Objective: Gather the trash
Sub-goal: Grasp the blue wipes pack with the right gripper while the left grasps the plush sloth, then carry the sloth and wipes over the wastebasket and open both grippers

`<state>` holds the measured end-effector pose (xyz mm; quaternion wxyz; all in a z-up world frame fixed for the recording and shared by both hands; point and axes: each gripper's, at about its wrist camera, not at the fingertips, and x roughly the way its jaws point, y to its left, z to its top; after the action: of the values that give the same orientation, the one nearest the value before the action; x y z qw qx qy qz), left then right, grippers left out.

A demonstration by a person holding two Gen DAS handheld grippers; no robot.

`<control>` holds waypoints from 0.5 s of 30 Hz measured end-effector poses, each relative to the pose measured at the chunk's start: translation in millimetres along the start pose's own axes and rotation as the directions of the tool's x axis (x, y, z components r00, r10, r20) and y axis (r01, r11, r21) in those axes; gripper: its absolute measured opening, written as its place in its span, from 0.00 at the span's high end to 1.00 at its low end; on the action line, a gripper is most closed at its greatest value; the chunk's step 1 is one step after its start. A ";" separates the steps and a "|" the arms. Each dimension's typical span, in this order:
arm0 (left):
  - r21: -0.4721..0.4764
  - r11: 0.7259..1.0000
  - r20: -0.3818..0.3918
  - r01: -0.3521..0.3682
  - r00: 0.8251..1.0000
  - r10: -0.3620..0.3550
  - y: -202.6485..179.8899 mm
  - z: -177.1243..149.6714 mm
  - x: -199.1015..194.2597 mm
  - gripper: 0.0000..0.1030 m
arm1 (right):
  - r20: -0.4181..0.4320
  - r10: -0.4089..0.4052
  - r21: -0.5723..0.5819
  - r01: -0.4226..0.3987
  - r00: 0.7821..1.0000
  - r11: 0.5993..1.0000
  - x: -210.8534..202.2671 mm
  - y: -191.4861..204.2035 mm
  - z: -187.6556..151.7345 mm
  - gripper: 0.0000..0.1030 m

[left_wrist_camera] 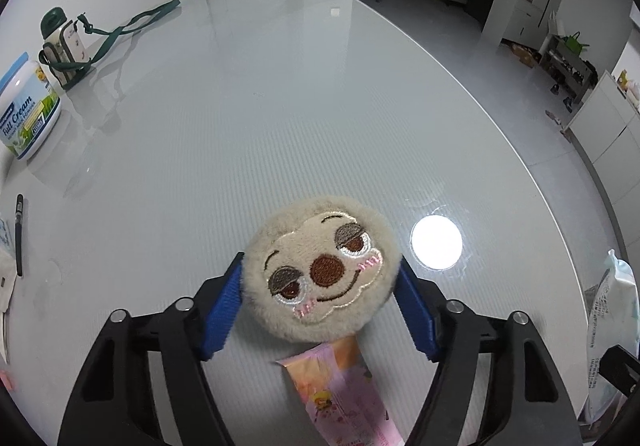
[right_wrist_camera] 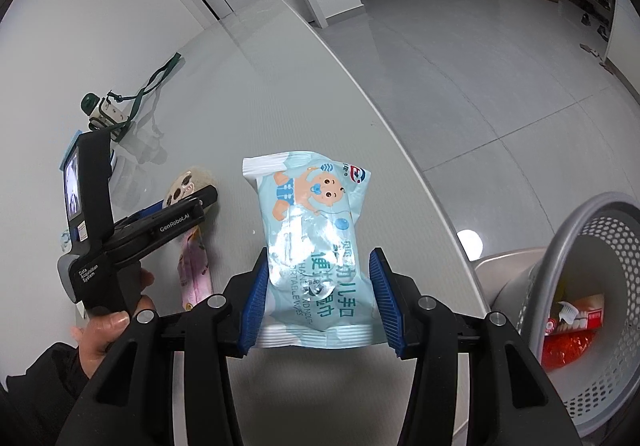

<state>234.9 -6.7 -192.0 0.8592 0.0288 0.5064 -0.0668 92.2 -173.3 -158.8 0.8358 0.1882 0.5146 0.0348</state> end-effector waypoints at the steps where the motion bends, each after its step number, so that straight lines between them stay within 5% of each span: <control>1: -0.002 1.000 0.002 0.006 1.000 -0.006 0.2 -0.4 -0.8 0.36 | 0.003 -0.002 0.003 0.002 1.000 1.000 -1.4 -0.4 0.0 0.54; 15: -0.008 1.000 0.060 0.005 0.998 -0.004 9.7 -3.1 -48.3 0.39 | 0.038 0.016 0.022 -0.016 0.999 1.000 -24.6 -3.3 -3.7 0.54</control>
<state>210.5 7.4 -151.4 0.8739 0.0222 0.4808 -0.0674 76.9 -181.6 -140.6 0.8430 0.2022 0.4974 0.0322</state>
